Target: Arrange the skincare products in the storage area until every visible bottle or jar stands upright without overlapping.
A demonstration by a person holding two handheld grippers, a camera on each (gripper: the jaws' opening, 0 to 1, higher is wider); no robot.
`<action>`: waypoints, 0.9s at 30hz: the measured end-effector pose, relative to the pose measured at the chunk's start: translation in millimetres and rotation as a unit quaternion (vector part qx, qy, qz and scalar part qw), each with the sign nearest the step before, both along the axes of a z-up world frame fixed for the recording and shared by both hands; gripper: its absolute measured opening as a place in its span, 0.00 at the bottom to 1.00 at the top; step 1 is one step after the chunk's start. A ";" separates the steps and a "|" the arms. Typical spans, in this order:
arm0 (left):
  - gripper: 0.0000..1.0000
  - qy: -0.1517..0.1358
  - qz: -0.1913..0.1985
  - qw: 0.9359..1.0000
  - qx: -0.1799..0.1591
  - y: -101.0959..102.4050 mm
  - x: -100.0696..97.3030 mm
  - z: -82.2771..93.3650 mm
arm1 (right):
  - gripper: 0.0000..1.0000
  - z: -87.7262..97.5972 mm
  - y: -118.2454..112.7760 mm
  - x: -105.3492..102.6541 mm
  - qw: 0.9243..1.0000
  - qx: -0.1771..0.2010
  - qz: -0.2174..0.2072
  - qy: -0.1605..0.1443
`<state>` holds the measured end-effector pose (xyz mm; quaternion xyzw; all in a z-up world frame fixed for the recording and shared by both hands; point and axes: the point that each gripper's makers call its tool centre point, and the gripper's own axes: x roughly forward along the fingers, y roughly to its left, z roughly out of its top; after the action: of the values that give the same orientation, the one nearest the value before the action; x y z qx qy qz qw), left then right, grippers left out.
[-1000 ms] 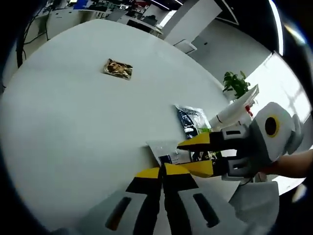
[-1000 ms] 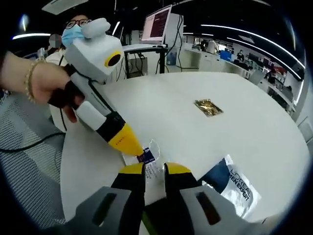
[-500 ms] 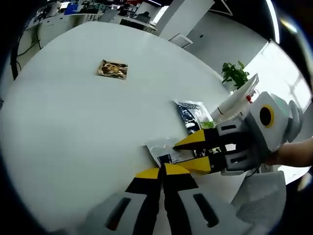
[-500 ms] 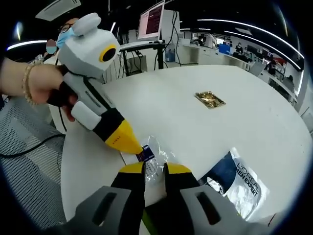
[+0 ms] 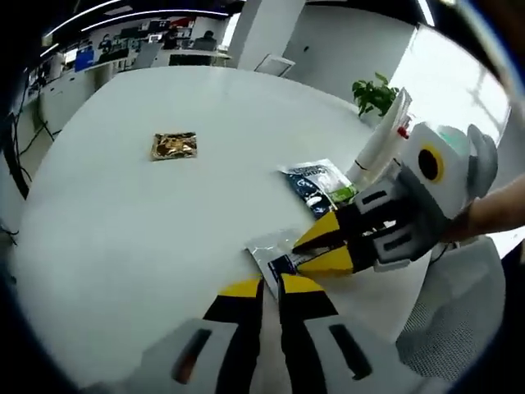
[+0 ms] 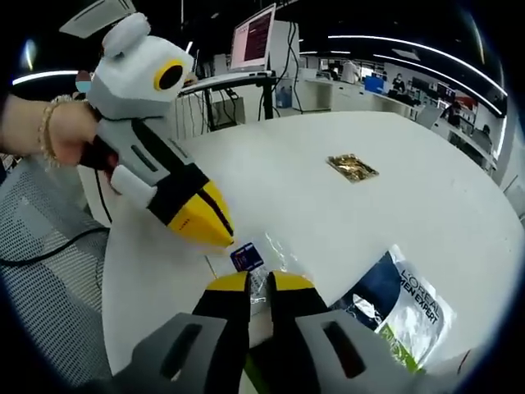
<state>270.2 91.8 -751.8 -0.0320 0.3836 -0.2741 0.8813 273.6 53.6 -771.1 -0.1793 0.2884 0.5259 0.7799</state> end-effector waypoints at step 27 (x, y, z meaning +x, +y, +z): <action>0.12 -0.062 -0.112 0.987 0.094 -20.6 12.1 -13.8 | 0.20 4.4 -14.4 0.1 0.999 -0.017 -0.029 -0.001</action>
<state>282.3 71.3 -765.6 0.1114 0.3535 -0.3346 0.8664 273.8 39.3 -766.7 -0.1839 0.3018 0.4977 0.7921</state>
